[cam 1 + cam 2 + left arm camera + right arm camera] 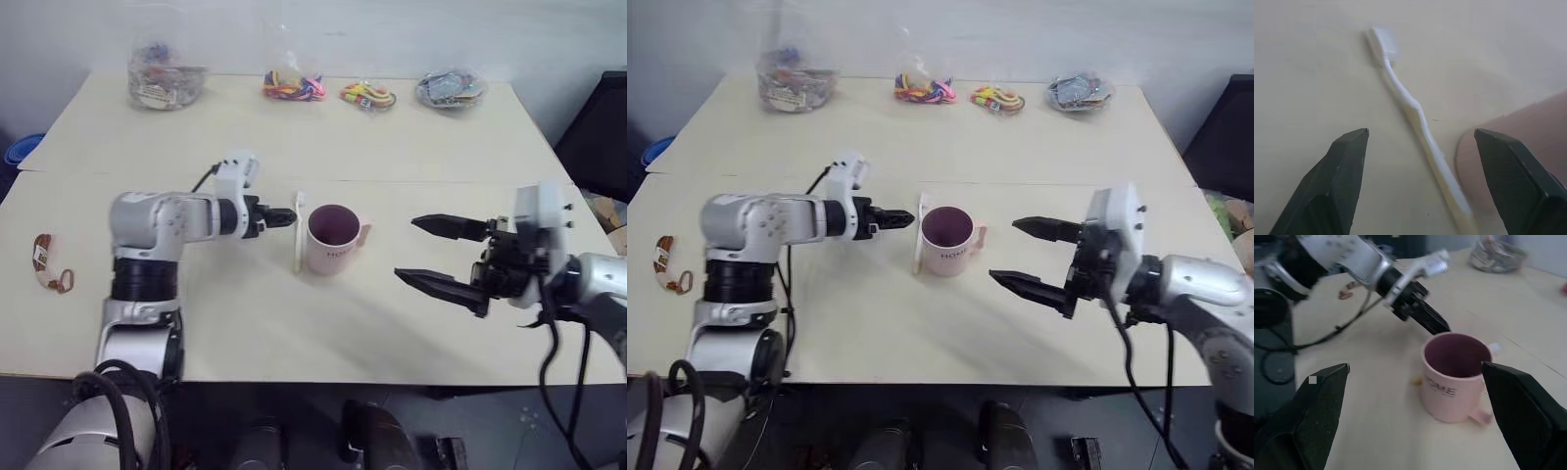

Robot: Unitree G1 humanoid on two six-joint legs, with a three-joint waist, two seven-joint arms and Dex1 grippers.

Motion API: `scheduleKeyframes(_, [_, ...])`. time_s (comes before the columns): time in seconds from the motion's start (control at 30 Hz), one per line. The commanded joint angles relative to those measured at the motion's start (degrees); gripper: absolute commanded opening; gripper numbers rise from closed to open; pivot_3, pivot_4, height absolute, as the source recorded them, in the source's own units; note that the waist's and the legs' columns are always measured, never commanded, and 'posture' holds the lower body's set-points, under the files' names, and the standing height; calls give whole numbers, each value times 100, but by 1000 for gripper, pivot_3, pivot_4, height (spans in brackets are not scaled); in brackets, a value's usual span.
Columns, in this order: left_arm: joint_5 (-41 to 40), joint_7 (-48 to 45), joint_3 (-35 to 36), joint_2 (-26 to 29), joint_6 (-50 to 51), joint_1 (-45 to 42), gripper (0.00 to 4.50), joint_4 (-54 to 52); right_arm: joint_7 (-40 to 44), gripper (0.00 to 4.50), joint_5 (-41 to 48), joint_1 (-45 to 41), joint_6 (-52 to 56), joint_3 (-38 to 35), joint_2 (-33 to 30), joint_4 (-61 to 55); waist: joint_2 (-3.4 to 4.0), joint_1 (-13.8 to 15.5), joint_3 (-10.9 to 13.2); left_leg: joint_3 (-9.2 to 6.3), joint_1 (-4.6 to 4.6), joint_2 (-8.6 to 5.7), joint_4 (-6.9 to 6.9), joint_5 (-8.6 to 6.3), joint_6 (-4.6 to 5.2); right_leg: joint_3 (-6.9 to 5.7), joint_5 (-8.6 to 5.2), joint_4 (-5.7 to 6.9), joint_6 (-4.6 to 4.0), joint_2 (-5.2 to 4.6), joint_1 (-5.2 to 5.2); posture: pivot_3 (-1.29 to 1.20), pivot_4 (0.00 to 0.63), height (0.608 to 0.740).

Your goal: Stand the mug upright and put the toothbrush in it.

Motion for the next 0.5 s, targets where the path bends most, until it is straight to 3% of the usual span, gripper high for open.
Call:
scheduleKeyframes(0.03, [355,349,33,-222,-344,-430,3656,603,-356,4435,778,-419,116,-262,-131,-131,0,-8,0,2,0,0,-1,0,0,0,0,0,0,0,-1,0,150,740])
scheduleKeyframes(0.23, [664,111,-307,-564,-815,-1018,3656,1862,-749,4435,772,-697,92,-27,-221,-267,-1,13,0,47,-2,0,-1,1,-1,-7,0,-2,0,-4,-1,0,150,740])
scheduleKeyframes(0.33, [846,-89,-574,-672,-1006,-1110,3051,2259,-879,4500,590,-735,56,86,-251,-286,-1,36,0,46,-6,-5,-1,1,-1,-11,1,-6,3,-6,-1,0,150,740])
scheduleKeyframes(0.5, [936,-208,-592,-787,-1031,-1124,1585,2479,-935,4500,288,-746,0,151,-344,-270,-1,34,0,48,-4,-6,0,1,-1,-9,3,-4,5,-7,-1,0,150,740])
